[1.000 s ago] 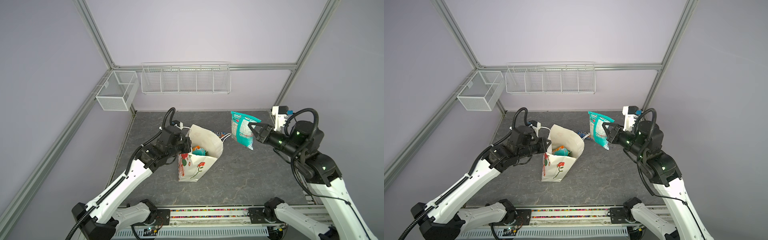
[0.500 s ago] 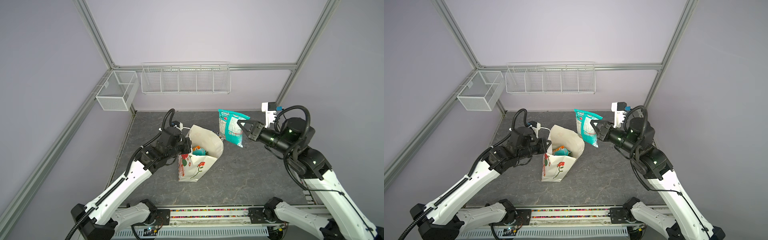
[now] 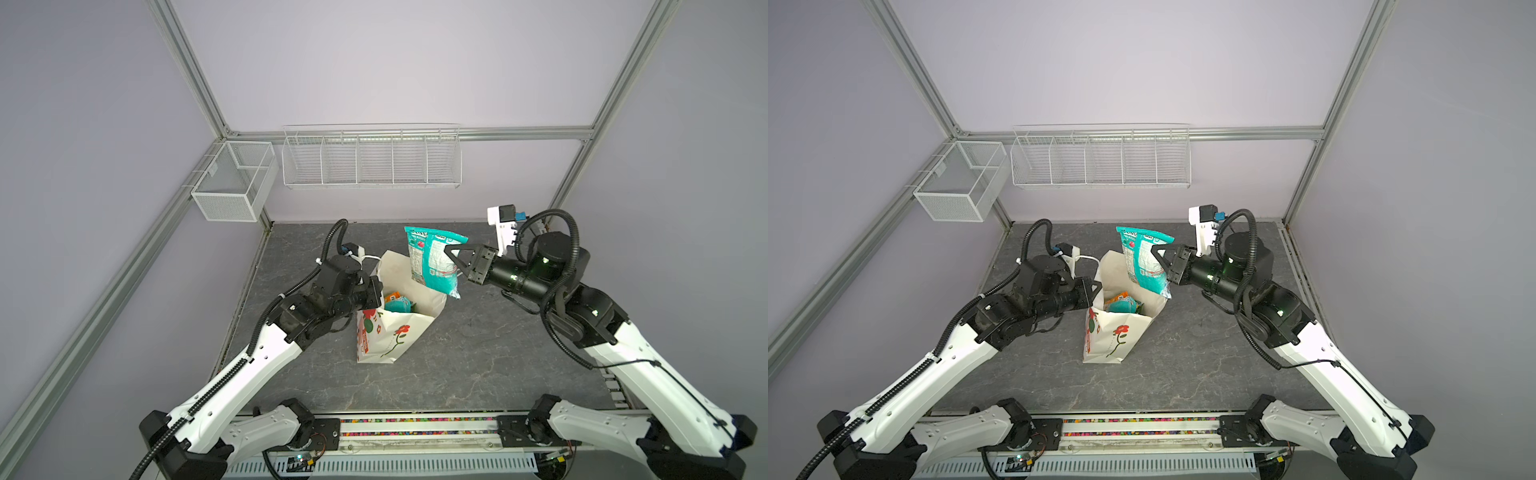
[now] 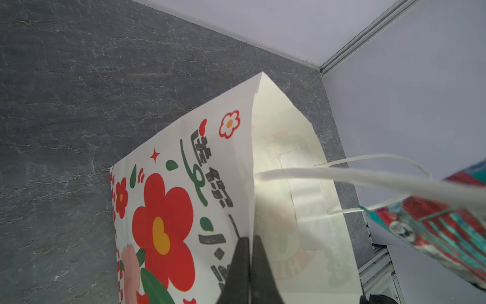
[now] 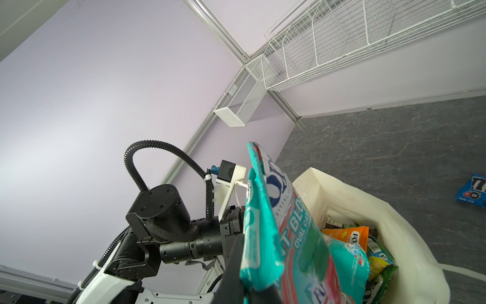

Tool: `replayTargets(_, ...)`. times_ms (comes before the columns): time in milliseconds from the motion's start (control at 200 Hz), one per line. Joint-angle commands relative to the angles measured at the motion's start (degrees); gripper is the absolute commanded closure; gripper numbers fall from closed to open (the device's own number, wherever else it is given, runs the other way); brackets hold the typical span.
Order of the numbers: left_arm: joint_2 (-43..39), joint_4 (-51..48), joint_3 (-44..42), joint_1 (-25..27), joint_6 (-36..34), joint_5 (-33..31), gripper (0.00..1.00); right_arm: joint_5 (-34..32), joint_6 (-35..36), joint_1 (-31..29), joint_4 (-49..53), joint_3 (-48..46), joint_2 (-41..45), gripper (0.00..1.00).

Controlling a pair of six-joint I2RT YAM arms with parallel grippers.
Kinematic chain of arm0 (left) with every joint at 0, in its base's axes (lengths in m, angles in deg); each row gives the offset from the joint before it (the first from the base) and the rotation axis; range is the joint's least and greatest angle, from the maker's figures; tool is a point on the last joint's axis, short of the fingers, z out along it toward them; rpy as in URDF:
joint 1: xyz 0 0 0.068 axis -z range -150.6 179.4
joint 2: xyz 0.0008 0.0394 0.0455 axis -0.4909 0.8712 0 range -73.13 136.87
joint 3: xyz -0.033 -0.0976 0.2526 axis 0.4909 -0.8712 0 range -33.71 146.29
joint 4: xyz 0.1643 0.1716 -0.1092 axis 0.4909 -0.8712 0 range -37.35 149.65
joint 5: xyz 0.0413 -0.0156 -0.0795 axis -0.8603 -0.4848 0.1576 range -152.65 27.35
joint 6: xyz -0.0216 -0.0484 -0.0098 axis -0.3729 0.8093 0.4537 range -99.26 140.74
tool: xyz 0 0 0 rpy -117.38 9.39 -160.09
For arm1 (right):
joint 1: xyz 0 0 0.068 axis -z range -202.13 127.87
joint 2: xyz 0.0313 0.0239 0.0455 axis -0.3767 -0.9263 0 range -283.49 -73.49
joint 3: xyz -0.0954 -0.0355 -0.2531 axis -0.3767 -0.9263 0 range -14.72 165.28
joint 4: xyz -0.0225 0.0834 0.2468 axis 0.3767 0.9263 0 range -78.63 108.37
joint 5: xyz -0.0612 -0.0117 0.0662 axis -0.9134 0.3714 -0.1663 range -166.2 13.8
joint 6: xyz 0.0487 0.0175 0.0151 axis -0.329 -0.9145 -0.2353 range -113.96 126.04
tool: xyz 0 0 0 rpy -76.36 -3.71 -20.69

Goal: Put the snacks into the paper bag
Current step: 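Carry the teal packet with the right gripper over the paper bag opening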

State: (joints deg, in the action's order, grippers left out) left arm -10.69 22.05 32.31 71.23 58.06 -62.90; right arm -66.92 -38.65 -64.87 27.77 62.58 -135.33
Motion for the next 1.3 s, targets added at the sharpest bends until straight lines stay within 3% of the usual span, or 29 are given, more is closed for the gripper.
replayTargets(0,-1.6,2.5,0.1,0.5,0.5,-0.7,1.0,-3.0,-2.5,-1.4,-7.2,-1.3,0.2,0.93)
replayTargets(470,-1.8,2.9,0.3,0.5,0.6,-0.4,1.0,-13.5,-10.5,-6.0,-15.7,-8.2,-1.5,0.93)
replayTargets(695,-2.2,3.1,-0.1,0.5,0.8,-0.5,1.0,-12.7,-13.4,-7.0,-21.3,-9.9,-3.8,0.93)
replayTargets(1300,-2.8,3.2,-0.8,0.5,0.9,-0.7,1.0,-15.4,-15.7,-11.0,-23.0,-10.5,-8.3,0.93)
